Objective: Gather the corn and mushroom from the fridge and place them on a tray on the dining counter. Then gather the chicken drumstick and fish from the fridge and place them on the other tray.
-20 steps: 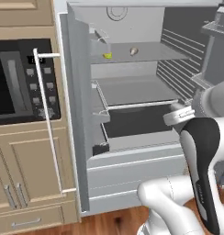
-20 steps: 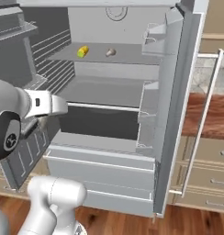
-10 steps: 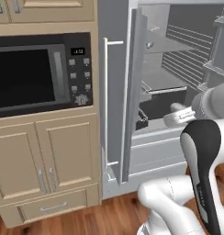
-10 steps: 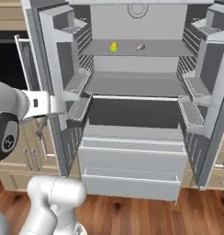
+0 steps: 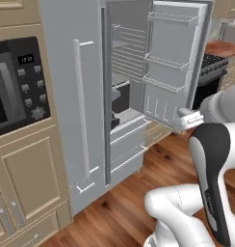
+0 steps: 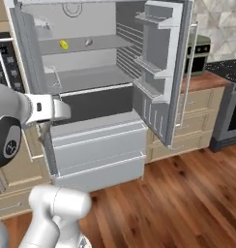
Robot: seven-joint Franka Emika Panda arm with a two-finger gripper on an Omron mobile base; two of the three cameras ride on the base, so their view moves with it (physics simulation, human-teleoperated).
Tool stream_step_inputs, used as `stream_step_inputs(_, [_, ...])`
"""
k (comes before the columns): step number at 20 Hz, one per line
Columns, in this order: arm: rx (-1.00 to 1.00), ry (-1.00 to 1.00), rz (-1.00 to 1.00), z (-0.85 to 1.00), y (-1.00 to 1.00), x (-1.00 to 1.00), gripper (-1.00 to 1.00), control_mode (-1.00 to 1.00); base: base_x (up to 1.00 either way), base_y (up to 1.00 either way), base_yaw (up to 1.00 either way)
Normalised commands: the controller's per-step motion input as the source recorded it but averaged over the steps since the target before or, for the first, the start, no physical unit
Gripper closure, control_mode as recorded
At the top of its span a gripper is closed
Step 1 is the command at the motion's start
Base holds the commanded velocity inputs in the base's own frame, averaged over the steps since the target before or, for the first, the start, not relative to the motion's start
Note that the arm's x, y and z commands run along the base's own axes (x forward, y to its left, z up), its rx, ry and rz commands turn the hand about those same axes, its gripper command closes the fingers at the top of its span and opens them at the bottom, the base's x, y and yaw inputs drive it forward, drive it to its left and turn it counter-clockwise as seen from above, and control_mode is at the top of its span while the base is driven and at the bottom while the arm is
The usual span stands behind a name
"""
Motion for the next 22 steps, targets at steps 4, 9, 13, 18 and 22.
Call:
stream_step_inputs(4, [0.00,0.00,0.00,0.00,0.00,0.00,1.00,1.00,-1.00,0.11,-0.44])
stream_step_inputs(9, [0.00,0.00,0.00,0.00,0.00,0.00,1.00,1.00,-1.00,0.19,-0.68])
stream_step_inputs(13, [0.00,0.00,0.00,0.00,0.00,0.00,1.00,1.00,-1.00,0.21,-0.71])
stream_step_inputs(18, [0.00,0.00,0.00,0.00,0.00,0.00,1.00,1.00,-1.00,0.12,-0.73])
stream_step_inputs(22, [0.00,0.00,0.00,0.00,0.00,0.00,1.00,1.00,-1.00,0.00,-0.69])
